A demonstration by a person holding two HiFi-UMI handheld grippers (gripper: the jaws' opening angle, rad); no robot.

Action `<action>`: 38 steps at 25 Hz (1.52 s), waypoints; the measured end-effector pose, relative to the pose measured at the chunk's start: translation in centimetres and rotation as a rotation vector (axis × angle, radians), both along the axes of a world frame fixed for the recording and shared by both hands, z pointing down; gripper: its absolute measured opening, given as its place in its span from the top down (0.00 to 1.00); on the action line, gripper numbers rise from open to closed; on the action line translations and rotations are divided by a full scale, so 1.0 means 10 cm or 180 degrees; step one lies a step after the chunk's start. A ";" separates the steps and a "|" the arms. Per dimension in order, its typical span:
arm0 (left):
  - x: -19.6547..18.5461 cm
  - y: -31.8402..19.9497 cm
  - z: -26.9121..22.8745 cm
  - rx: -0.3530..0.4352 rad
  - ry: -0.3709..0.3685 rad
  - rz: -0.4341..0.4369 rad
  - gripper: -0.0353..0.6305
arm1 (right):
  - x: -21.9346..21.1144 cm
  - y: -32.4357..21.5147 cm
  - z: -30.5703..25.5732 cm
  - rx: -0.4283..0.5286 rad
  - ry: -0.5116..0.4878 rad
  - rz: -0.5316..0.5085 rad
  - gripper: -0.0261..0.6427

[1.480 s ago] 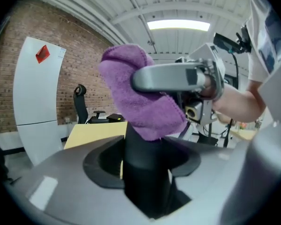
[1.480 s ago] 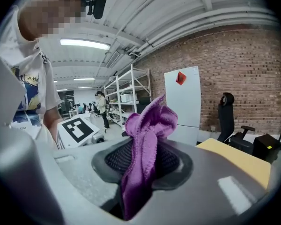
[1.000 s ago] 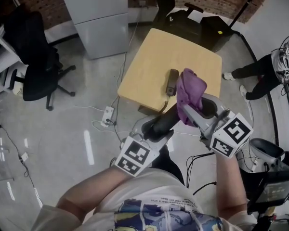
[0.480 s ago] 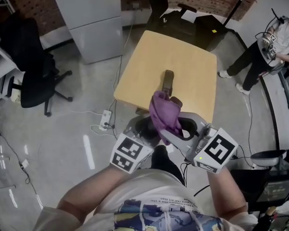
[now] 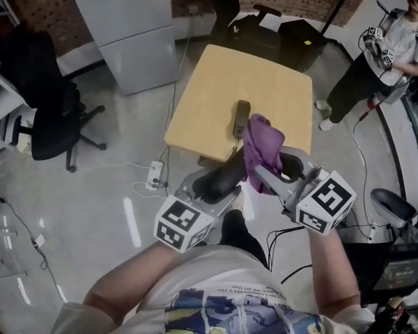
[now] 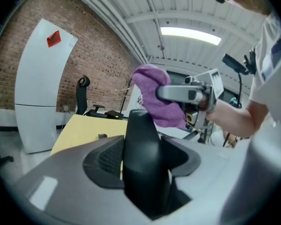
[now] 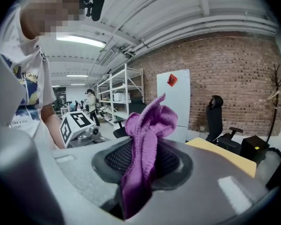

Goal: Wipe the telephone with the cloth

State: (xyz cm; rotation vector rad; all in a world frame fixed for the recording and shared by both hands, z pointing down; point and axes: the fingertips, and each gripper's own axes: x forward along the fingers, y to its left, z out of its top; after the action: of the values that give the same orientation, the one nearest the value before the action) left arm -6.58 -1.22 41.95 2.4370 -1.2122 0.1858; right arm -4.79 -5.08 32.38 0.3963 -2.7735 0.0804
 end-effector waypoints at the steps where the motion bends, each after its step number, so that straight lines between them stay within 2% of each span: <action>1: 0.00 0.01 0.02 -0.0022 0.0032 0.0001 0.57 | 0.05 -0.07 0.02 0.0003 0.0007 0.0069 0.79; 4: -0.02 0.01 0.07 -0.0144 0.0243 -0.0011 0.57 | 0.19 -0.24 0.08 -0.0012 0.0020 0.0266 0.79; 7: -0.08 -0.04 0.08 -0.0314 0.0644 -0.0050 0.57 | 0.30 -0.37 0.17 -0.0082 0.0058 0.0410 0.79; 10: -0.16 -0.13 0.08 -0.0469 0.1031 -0.0097 0.57 | 0.37 -0.41 0.30 -0.0179 0.0098 0.0478 0.79; 13: -0.21 -0.24 0.10 -0.0562 0.1255 -0.0122 0.57 | 0.39 -0.40 0.47 -0.0303 0.0121 0.0481 0.79; 16: -0.23 -0.37 0.10 -0.0625 0.1393 -0.0139 0.57 | 0.37 -0.37 0.63 -0.0425 0.0133 0.0435 0.79; 21: -0.18 -0.55 0.05 -0.0750 0.1758 -0.0118 0.57 | 0.35 -0.37 0.80 -0.0581 0.0154 0.0379 0.79; 29: -0.02 -0.90 0.00 -0.0982 0.2301 -0.0092 0.57 | 0.33 -0.40 0.89 -0.0614 0.0132 0.0205 0.79; 34: 0.12 -1.14 -0.05 -0.1114 0.2768 -0.0106 0.57 | 0.34 -0.42 0.90 -0.0622 0.0184 -0.0032 0.79; 38: 0.19 -1.31 -0.06 -0.1137 0.2948 -0.0125 0.57 | 0.36 -0.43 0.93 -0.0643 0.0186 -0.0228 0.79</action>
State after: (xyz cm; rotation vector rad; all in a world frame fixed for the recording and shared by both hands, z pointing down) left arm -4.64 -14.32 41.34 1.8062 -0.7085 -0.6200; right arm -1.16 -9.37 41.70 0.2431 -2.6859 0.3231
